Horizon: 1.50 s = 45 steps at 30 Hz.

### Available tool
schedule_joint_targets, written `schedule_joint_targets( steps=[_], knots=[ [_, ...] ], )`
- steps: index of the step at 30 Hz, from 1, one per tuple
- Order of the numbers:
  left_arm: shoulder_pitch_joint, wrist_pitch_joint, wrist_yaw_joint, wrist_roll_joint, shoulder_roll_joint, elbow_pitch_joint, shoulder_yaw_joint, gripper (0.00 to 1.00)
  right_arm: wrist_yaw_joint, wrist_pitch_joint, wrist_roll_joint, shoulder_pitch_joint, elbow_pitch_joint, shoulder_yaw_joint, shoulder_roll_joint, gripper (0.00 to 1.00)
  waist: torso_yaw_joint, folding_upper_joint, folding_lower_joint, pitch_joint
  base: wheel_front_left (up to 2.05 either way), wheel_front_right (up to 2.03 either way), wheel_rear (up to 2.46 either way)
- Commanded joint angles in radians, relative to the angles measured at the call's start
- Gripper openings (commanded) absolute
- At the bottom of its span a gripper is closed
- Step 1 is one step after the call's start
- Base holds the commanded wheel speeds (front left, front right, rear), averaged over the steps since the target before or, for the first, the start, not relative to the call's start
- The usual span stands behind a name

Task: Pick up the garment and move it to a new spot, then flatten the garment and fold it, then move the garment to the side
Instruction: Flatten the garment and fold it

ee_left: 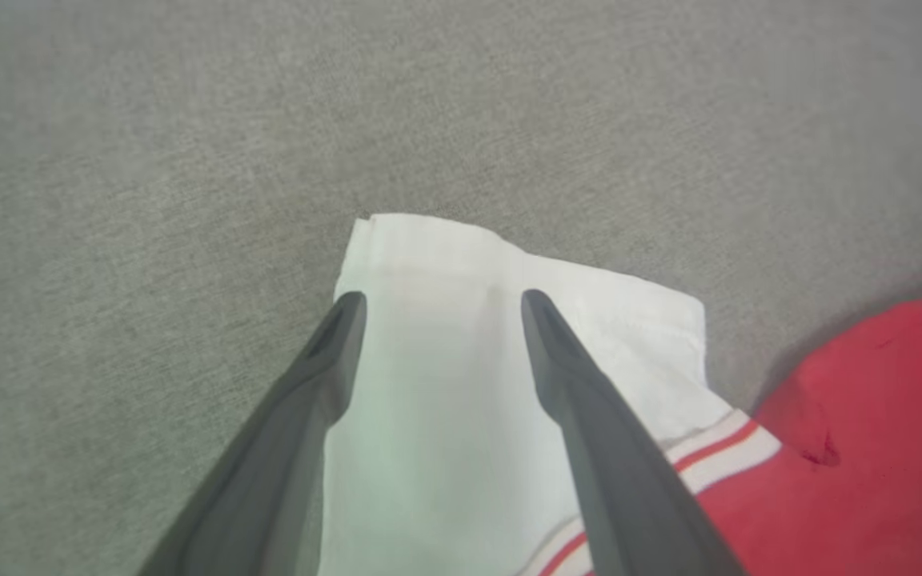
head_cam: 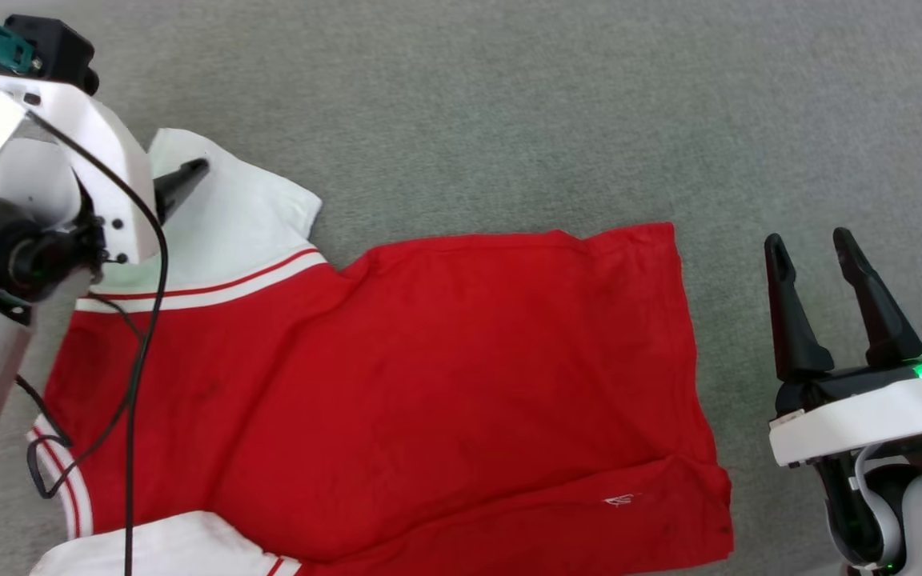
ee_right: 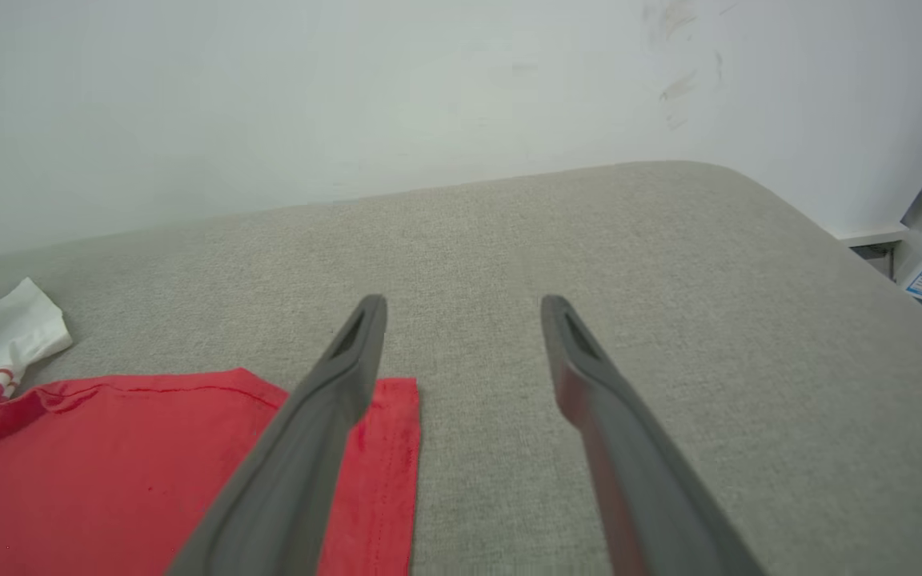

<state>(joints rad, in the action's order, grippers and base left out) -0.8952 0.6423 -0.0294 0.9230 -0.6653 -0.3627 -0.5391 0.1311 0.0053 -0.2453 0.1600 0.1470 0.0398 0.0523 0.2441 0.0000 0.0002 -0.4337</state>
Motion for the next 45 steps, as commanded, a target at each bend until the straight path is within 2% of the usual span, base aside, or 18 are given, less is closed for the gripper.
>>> schedule_joint_targets(
  steps=[1, 6, 11, 12, 14, 19, 23, 27, 34, 40, 45],
  knots=[
    [-0.02, 0.046, 0.004, 0.004, -0.013, -0.022, -0.013, 1.0, -0.001, -0.013, -0.007, 0.021, -0.01, -0.006, -0.003, 1.0, 0.028, 0.0, -0.0002, -0.026, 0.0, 0.0, 0.0],
    [-0.042, 0.132, 0.032, -0.009, -0.031, -0.095, -0.039, 1.0, -0.001, -0.032, -0.032, 0.025, -0.042, -0.019, -0.003, 1.0, 0.052, 0.0, -0.0002, -0.051, 0.0, 0.0, 0.0],
    [0.004, 0.25, 0.051, 0.01, -0.021, -0.164, -0.085, 1.0, -0.001, -0.043, -0.053, 0.03, -0.065, -0.021, -0.003, 1.0, 0.062, 0.0, -0.0002, -0.061, 0.0, 0.0, 0.0],
    [0.012, 0.266, 0.052, 0.013, -0.018, -0.173, -0.093, 0.49, -0.001, -0.041, -0.058, 0.031, -0.069, -0.022, -0.003, 1.0, 0.063, 0.0, -0.0002, -0.063, 0.0, 0.0, 0.0],
    [0.025, 0.283, 0.054, 0.022, -0.006, -0.181, -0.102, 0.0, -0.001, -0.042, -0.066, 0.035, -0.073, -0.023, -0.003, 1.0, 0.064, 0.0, -0.0002, -0.066, 0.0, 0.0, 0.0],
    [0.009, 0.234, 0.04, 0.006, 0.011, -0.168, -0.101, 0.0, -0.001, -0.014, -0.105, 0.05, -0.094, -0.015, -0.003, 1.0, 0.055, 0.0, -0.0002, -0.063, 0.0, 0.0, 0.0],
    [-0.024, 0.168, 0.027, -0.004, 0.013, -0.149, -0.08, 0.0, -0.001, 0.062, -0.132, 0.09, -0.132, -0.006, 0.009, 1.0, 0.037, 0.0, -0.0002, -0.042, 0.0, 0.0, 0.0],
    [-0.056, 0.107, 0.014, -0.013, 0.024, -0.116, -0.064, 0.0, -0.001, 0.204, -0.19, 0.148, -0.195, -0.013, 0.074, 1.0, 0.004, 0.0, -0.0002, -0.017, 0.0, 0.0, 0.0],
    [-0.085, 0.028, 0.001, -0.038, 0.048, -0.046, -0.062, 0.0, -0.001, 0.489, -0.28, 0.25, -0.256, -0.088, 0.201, 1.0, -0.069, 0.0, -0.0002, -0.001, 0.0, 0.0, 0.0],
    [-0.09, -0.005, -0.005, -0.051, 0.049, 0.011, -0.061, 0.0, -0.001, 0.636, -0.301, 0.315, -0.282, -0.146, 0.241, 1.0, -0.11, 0.0, -0.0002, -0.019, 0.0, 0.0, 0.0],
    [-0.074, -0.024, -0.003, -0.051, 0.044, 0.055, -0.06, 0.0, -0.001, 0.734, -0.292, 0.357, -0.354, -0.22, 0.255, 1.0, -0.135, 0.0, -0.0002, -0.036, 0.0, 0.0, 0.0]
  ],
)
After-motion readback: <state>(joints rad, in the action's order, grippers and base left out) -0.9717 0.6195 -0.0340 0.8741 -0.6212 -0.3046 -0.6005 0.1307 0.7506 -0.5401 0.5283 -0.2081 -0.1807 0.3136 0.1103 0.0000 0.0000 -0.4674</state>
